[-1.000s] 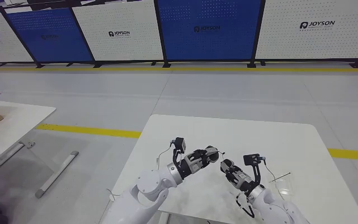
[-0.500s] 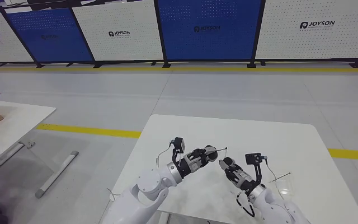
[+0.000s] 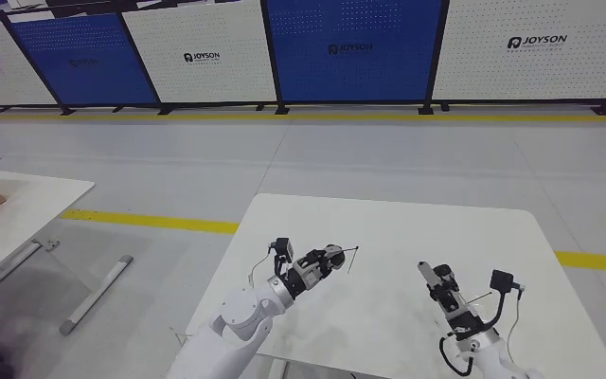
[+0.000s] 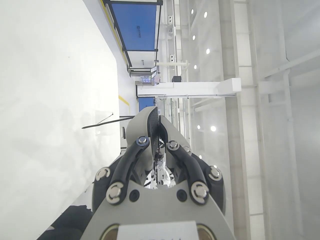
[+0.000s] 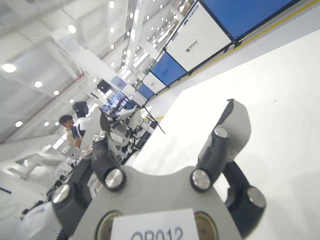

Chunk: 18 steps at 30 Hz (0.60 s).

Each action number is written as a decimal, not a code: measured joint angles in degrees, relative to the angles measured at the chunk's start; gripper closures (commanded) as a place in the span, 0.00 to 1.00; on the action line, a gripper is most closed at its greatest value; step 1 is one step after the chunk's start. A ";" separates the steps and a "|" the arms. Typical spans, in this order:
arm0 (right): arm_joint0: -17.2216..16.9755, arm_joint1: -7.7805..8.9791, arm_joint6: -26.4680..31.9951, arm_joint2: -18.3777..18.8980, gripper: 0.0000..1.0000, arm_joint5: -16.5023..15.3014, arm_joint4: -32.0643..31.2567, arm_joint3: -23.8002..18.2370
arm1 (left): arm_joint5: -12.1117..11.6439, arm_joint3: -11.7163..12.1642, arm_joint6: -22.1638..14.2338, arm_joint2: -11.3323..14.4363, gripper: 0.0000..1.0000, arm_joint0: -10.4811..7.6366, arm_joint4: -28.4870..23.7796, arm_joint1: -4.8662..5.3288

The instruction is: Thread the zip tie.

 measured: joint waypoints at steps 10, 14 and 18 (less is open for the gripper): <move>0.01 0.02 0.32 0.01 0.00 0.00 0.35 -0.04 | -0.03 0.03 -0.08 -0.01 1.00 0.09 -0.05 0.01; 0.05 -0.01 0.31 0.12 0.00 0.34 1.01 0.07 | -0.28 0.02 0.51 -0.05 1.00 0.04 0.34 -0.02; -0.79 -0.08 -2.23 3.15 0.00 1.08 7.65 0.32 | -1.77 -0.10 4.71 -0.50 1.00 0.11 2.41 -0.12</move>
